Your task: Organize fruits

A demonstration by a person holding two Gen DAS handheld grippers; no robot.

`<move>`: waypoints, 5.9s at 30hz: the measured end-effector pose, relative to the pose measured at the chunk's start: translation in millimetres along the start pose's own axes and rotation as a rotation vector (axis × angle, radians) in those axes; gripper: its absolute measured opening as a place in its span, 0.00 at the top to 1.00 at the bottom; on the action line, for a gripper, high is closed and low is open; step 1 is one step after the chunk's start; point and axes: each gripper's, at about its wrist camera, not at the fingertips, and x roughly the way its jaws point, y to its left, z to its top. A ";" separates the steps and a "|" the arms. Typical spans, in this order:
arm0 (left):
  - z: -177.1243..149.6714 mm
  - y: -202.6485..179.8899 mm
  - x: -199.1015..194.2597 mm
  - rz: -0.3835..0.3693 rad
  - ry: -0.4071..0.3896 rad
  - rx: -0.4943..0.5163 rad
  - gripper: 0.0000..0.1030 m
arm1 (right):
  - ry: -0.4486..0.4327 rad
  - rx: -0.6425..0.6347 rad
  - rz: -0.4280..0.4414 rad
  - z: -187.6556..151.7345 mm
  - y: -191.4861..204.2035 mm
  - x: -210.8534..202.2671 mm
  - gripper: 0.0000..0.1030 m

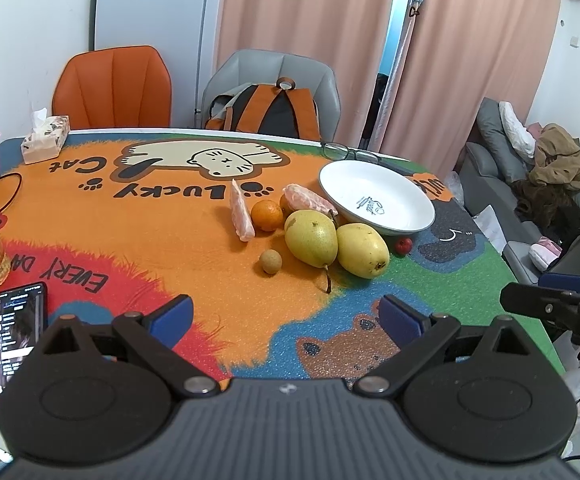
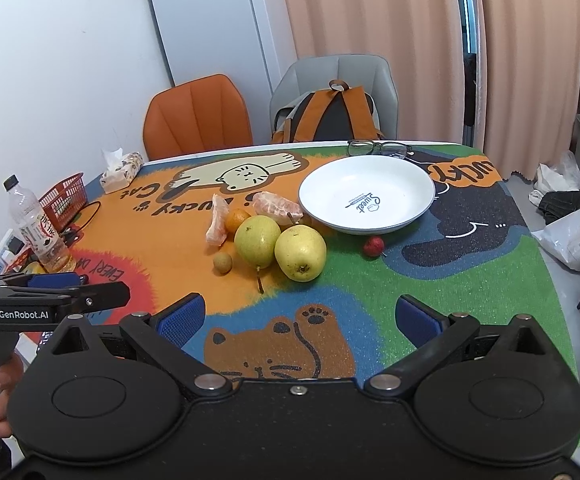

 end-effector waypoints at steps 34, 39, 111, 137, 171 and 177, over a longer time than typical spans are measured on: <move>5.3 6.3 39.6 -0.041 -0.063 -0.044 0.05 | -0.048 0.069 0.051 -4.8 -30.5 38.6 0.00; 7.0 8.3 55.7 -0.024 -0.058 -0.056 0.06 | -0.045 0.083 0.049 -5.5 -36.2 53.7 0.01; 42.3 -9.6 209.1 -0.108 0.166 -0.119 0.40 | 0.074 0.174 0.186 21.5 -73.7 160.5 0.40; 65.1 -18.4 164.2 -0.121 0.047 -0.090 0.41 | -0.042 0.178 0.196 47.4 -81.3 138.4 0.41; 108.6 -64.9 228.2 -0.169 0.092 -0.013 0.41 | -0.007 0.216 0.099 60.5 -125.1 185.9 0.40; 107.2 -71.7 248.0 -0.161 0.138 -0.007 0.41 | 0.010 0.187 0.102 61.0 -124.1 192.3 0.39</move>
